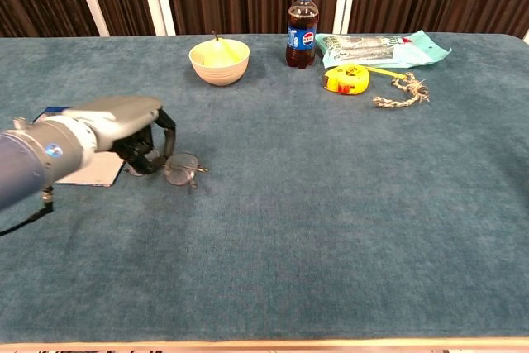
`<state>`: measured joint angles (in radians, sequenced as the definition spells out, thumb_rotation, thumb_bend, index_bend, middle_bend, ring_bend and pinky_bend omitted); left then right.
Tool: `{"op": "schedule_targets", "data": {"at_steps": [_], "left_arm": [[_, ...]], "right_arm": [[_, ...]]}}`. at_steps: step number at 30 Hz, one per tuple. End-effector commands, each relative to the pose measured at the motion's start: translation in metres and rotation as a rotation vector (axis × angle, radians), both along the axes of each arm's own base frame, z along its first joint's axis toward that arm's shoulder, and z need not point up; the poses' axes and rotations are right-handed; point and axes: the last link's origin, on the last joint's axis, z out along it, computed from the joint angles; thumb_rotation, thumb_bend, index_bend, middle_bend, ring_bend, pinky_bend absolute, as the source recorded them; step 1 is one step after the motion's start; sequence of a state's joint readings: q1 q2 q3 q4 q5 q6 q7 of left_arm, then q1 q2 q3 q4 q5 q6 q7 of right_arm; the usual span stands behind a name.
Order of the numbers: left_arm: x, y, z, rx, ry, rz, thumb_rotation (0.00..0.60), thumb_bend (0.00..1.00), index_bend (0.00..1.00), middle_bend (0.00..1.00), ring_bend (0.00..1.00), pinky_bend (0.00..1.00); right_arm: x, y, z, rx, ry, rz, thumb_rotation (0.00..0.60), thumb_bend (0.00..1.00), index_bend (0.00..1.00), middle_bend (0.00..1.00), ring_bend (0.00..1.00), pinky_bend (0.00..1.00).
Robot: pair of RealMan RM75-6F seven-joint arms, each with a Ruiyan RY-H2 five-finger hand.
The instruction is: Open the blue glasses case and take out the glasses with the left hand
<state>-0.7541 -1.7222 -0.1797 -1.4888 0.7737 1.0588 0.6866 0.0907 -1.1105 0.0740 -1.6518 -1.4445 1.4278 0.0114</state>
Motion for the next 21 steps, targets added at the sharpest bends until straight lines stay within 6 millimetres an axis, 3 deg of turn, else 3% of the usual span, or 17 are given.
{"op": "schedule_targets", "data": {"at_steps": [1,5,8,12,14,16,18,21], "left_arm": [[0.001,0.000,-0.004,0.003,0.007,-0.001,0.600,0.32,0.44,1.00,0.92,1.00],[0.000,-0.003,0.002,0.022,0.004,-0.015,0.600,0.24,0.34,1.00,0.90,1.00],[-0.003,-0.008,0.018,0.057,-0.025,-0.032,0.600,0.24,0.27,0.91,0.81,0.92],[-0.015,-0.022,0.048,0.122,-0.032,-0.079,0.600,0.23,0.11,0.55,0.54,0.65],[-0.028,-0.034,0.070,0.167,-0.019,-0.114,0.600,0.23,0.07,0.37,0.41,0.50],[-0.046,-0.050,0.095,0.219,-0.009,-0.131,0.600,0.22,0.04,0.13,0.22,0.31],[-0.064,-0.067,0.116,0.250,-0.017,-0.132,0.600,0.21,0.02,0.03,0.10,0.20],[-0.092,-0.089,0.144,0.308,0.021,-0.124,0.600,0.15,0.00,0.00,0.02,0.09]], "right_arm": [[0.000,0.000,0.000,-0.001,0.001,0.000,0.600,0.20,0.00,0.00,0.00,0.20],[0.000,0.001,0.001,-0.002,0.002,0.002,0.600,0.20,0.00,0.00,0.00,0.20],[0.000,0.001,0.001,-0.002,0.004,0.003,0.600,0.20,0.00,0.00,0.00,0.20],[0.000,0.001,0.000,-0.001,0.005,0.008,0.600,0.20,0.00,0.00,0.00,0.20],[0.001,0.001,0.001,-0.001,0.005,0.012,0.600,0.20,0.00,0.00,0.00,0.20],[0.000,0.002,0.001,0.003,0.003,0.014,0.600,0.18,0.00,0.00,0.00,0.20],[0.000,0.002,0.002,0.001,0.005,0.015,0.600,0.16,0.00,0.00,0.00,0.20],[0.002,0.003,0.003,-0.007,-0.006,0.035,0.600,0.16,0.00,0.00,0.00,0.20]]}}
